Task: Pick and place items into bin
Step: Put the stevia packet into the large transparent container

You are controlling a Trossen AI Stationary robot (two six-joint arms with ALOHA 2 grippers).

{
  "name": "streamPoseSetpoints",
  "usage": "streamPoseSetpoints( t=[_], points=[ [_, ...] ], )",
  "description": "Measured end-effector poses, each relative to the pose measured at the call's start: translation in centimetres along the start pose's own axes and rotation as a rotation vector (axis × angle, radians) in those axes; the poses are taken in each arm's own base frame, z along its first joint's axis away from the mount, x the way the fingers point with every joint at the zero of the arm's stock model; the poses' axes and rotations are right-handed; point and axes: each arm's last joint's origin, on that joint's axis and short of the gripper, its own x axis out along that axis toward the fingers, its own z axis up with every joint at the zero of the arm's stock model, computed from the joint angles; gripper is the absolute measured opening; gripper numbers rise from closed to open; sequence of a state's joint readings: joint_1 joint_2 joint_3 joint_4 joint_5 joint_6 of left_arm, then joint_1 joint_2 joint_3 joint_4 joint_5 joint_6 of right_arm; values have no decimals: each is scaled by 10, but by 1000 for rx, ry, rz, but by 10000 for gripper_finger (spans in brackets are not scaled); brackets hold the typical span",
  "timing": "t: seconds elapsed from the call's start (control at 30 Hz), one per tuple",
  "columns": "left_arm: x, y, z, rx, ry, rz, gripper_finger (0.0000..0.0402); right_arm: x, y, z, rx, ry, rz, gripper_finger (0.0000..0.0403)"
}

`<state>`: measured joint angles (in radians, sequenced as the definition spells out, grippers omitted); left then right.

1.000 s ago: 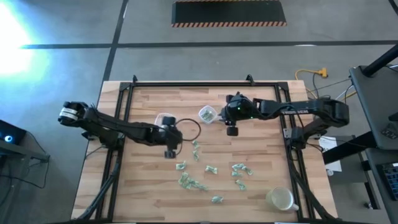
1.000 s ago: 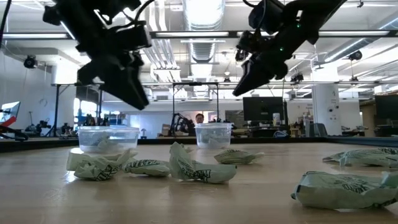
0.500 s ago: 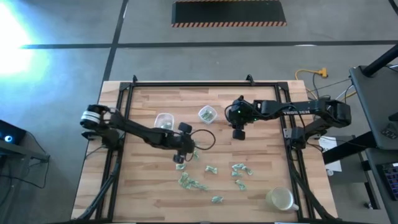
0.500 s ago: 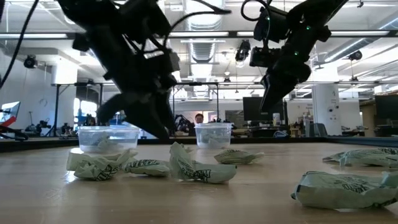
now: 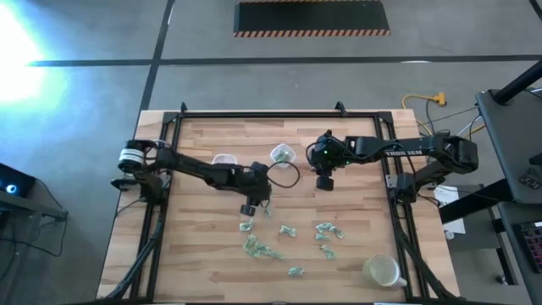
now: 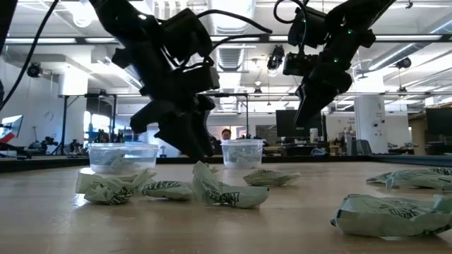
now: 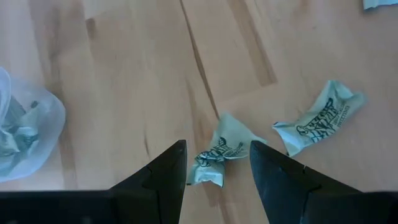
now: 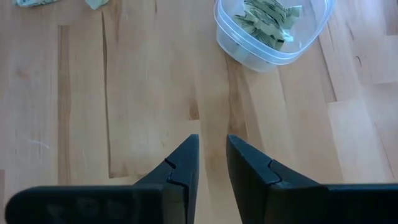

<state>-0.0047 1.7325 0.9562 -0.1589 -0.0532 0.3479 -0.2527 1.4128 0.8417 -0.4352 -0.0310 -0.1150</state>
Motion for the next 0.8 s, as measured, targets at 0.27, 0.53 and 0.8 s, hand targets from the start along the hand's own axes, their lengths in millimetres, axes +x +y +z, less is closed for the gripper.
streamPoseSetpoints(
  t=[0.27, 0.53, 0.8],
  points=[
    [13, 11, -12, -29, 47, -18, 160, 0, 0, 0, 0, -5, 3, 76],
    [15, 15, -15, -46, 47, -40, 149, 0, 0, 0, -1, -5, 3, 77],
    [15, 14, -16, -49, 63, -56, 83, 0, 0, 0, -5, -5, 2, 68]
  ],
)
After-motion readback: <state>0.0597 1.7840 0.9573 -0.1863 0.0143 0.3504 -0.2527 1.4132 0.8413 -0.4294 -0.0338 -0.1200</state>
